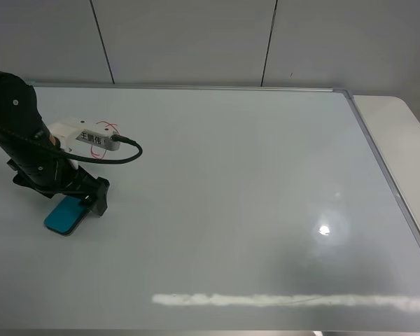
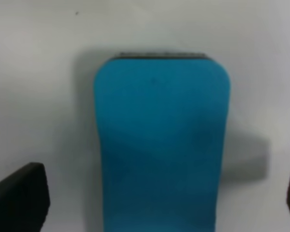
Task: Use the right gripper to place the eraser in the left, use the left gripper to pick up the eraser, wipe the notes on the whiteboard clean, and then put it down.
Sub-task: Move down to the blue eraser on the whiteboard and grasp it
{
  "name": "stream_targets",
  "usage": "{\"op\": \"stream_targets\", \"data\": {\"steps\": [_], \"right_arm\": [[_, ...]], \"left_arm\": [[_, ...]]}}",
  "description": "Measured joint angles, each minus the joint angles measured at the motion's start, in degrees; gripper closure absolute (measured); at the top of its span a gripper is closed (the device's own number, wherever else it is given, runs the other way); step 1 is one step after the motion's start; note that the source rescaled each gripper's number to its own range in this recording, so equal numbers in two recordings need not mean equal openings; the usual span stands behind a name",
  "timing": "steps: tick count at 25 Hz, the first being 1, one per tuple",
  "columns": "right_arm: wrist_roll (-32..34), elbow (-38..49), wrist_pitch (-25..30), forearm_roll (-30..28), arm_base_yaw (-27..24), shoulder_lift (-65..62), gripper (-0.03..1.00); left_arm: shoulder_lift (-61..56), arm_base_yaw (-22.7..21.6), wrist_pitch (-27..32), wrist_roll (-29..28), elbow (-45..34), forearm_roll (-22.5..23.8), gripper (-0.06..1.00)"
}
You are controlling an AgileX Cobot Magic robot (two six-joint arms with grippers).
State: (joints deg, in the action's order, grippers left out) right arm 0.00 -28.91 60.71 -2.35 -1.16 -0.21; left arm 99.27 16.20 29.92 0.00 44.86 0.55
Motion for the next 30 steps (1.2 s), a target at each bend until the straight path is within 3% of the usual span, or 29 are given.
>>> {"op": "stream_targets", "data": {"steps": [14, 15, 17, 20, 21, 30], "right_arm": [[0.00, 0.00, 0.00, 0.00, 0.00, 0.00, -0.03], [0.00, 0.00, 0.00, 0.00, 0.00, 0.00, -0.03], [0.00, 0.00, 0.00, 0.00, 0.00, 0.00, -0.03], [0.00, 0.00, 0.00, 0.00, 0.00, 0.00, -0.03], [0.00, 0.00, 0.00, 0.00, 0.00, 0.00, -0.03], [0.00, 0.00, 0.00, 0.00, 0.00, 0.00, -0.03]], "left_arm": [[0.00, 0.00, -0.17, 0.00, 0.00, 0.00, -0.04], [0.00, 0.00, -0.17, 0.00, 0.00, 0.00, 0.00], [0.00, 0.00, -0.07, 0.00, 0.00, 0.00, 0.26], [0.00, 0.00, 0.32, 0.00, 0.00, -0.19, 0.89], [0.00, 0.00, 0.47, 0.00, 0.07, -0.55, 0.94], [0.00, -0.07, 1.39, -1.41, 0.11, -0.55, 0.94]]}}
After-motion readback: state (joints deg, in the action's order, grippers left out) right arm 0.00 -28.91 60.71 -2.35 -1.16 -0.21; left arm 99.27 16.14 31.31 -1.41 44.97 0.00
